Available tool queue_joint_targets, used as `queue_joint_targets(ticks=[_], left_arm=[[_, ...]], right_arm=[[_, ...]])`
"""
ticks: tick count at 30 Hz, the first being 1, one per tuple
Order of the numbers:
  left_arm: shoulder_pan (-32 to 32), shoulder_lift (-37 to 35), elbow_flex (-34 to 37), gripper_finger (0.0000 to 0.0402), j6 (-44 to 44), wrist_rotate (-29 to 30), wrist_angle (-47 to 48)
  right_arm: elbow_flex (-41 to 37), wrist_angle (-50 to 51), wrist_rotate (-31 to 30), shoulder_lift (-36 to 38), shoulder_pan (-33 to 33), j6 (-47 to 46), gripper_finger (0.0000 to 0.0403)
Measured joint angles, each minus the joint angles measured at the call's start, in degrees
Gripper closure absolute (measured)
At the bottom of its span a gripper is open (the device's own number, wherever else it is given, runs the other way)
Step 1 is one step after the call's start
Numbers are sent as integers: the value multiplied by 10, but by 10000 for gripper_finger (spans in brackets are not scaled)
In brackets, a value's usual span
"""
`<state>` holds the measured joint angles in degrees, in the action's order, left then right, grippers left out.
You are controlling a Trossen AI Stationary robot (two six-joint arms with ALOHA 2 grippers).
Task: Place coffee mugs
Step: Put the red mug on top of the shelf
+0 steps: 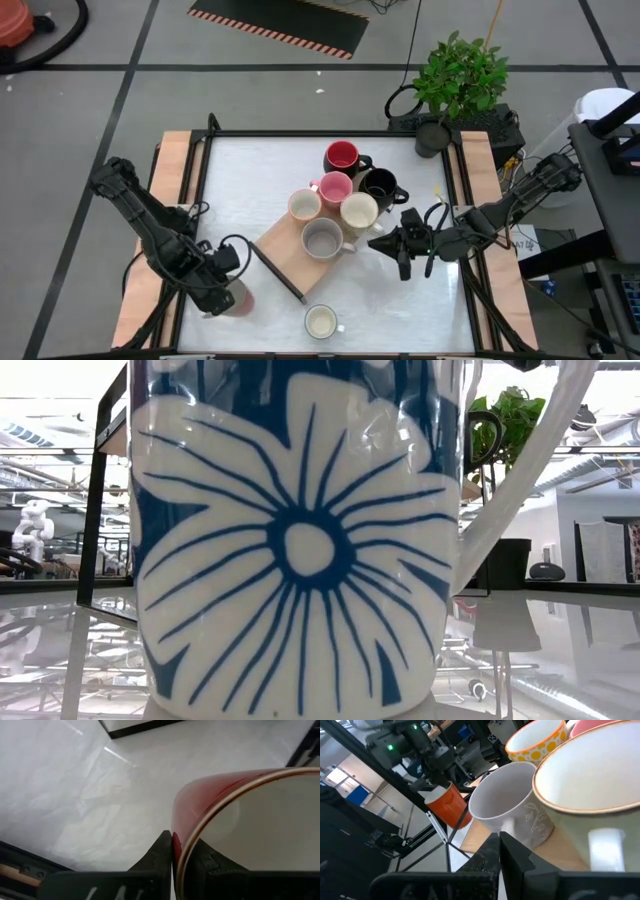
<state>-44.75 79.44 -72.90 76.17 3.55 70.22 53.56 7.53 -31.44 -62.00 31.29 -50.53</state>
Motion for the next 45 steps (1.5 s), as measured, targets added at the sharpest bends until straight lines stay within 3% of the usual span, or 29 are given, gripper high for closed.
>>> queue_joint_targets(ticks=[16, 31, 45], left_arm=[[20, 0, -143, 377, -17, 55, 106], [136, 0, -318, 377, -149, 90, 130], [254, 8, -331, 377, -282, 70, 158]], right_arm=[[0, 0, -32, 0, 33, -6, 403], [0, -9, -14, -1, 33, -12, 403], [0, -9, -16, -1, 33, -10, 403]])
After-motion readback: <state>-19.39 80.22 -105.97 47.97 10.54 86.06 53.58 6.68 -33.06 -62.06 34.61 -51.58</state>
